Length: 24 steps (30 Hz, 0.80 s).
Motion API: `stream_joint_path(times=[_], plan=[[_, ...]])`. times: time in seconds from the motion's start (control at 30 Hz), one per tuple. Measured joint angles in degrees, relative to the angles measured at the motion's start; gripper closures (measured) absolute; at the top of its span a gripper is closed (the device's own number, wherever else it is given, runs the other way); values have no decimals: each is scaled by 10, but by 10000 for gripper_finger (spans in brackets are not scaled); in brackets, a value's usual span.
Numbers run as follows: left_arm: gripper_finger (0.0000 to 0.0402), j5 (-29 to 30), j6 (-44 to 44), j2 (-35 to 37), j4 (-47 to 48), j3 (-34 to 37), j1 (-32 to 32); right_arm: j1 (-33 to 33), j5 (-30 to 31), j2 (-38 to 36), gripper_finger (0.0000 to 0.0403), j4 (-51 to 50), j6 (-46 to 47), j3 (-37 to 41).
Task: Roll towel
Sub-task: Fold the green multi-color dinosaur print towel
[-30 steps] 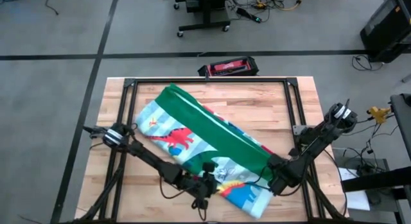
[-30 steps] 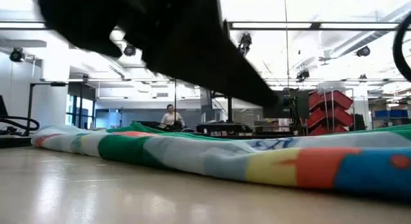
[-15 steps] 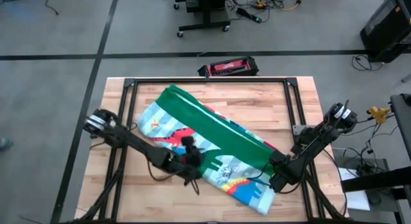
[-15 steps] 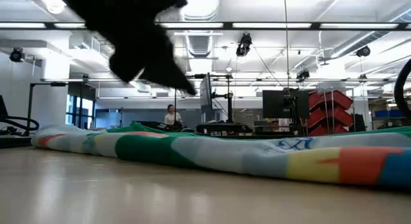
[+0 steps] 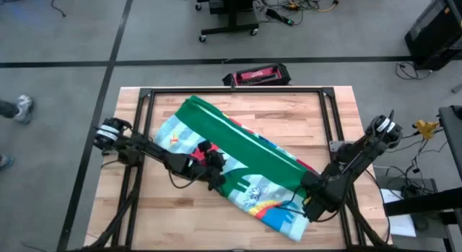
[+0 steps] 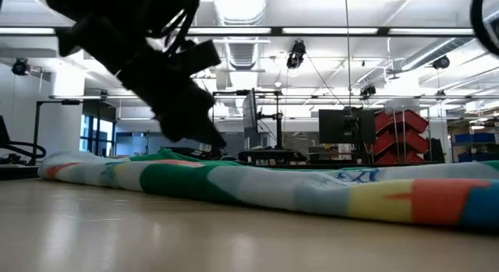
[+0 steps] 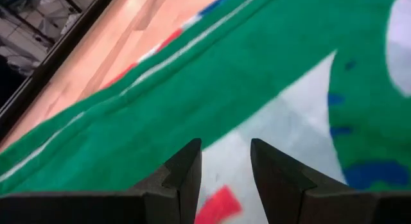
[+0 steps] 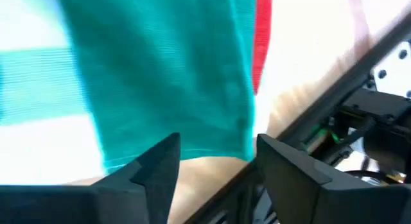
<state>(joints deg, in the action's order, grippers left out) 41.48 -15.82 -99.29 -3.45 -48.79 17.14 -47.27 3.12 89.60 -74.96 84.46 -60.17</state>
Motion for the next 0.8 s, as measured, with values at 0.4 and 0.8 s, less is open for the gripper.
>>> stream_joint_path(times=[0.4,0.8], plan=[[283,-20,31,-37,-86,-5,-45,-24,60,22,275,246,-16,62],[283,-15,45,-96,-88,5,-120,-55,1,78,390,320,16,68]])
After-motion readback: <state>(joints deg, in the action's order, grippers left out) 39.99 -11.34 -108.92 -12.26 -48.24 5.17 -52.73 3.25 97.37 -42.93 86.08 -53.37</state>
